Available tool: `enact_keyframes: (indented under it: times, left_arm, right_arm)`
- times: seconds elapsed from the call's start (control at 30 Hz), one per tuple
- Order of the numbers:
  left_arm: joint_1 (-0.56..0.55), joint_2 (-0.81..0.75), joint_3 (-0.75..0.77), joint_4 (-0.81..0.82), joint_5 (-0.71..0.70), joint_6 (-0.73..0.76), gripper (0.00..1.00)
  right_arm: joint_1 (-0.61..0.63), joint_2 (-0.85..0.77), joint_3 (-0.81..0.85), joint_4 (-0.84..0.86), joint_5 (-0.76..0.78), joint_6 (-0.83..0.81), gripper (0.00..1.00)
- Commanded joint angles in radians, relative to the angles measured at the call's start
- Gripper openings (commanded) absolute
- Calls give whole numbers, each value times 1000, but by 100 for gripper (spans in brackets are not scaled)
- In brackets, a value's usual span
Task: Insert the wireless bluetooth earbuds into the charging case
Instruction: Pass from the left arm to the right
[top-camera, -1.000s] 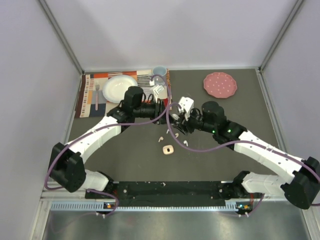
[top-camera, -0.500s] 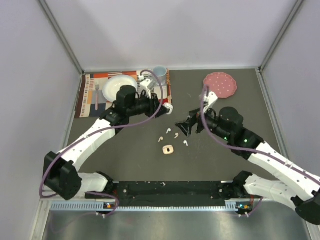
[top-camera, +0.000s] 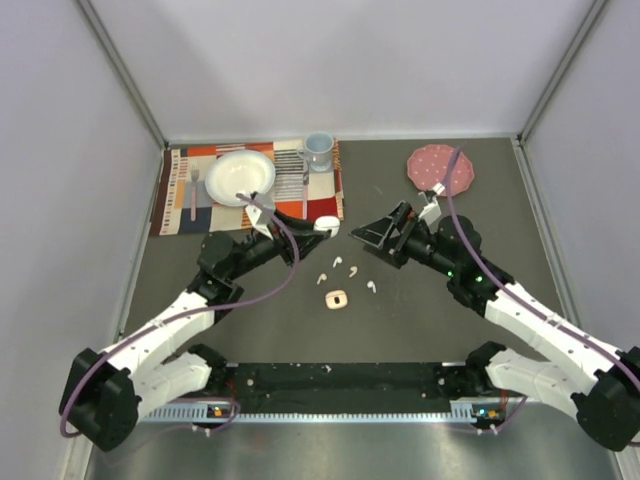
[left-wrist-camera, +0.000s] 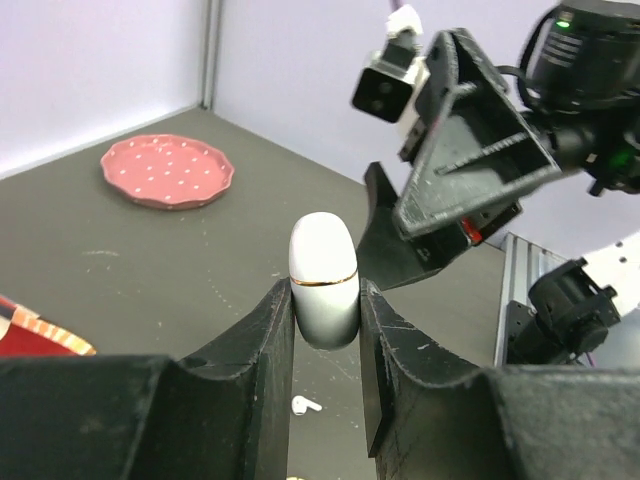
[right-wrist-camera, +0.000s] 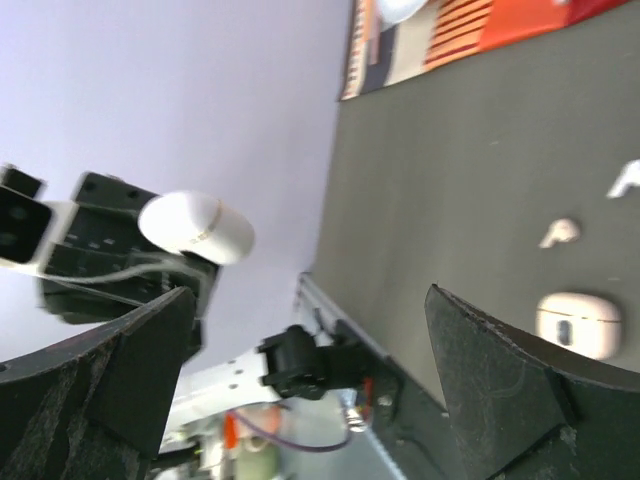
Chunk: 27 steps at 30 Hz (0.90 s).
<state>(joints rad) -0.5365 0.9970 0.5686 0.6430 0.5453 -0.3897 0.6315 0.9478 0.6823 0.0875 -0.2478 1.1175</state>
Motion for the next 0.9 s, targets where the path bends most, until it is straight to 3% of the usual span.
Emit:
enact_keyframes:
  times: [0.0,0.23,0.5,0.77,0.87]
  left_arm:
    - [-45,-52,-76,267,28,66,0]
    - [-97,-55,-176,351,-22,127,0]
    - [-157,-57,-170,337,-62,169,0]
    - [-177,-40,-161,330,-61,203,0]
    - [-178,-41,-164,328,-62,201,0]
  right_arm:
    - [-1,-23,-42,237,-120,198,99]
    - [2,-54,-87,273,-111,258,99]
    - [36,-20,-81,296,-119,367,98]
    - [96,55,-93,391,-108,436,88]
    - [114,78,-105,423,-102,452,77]
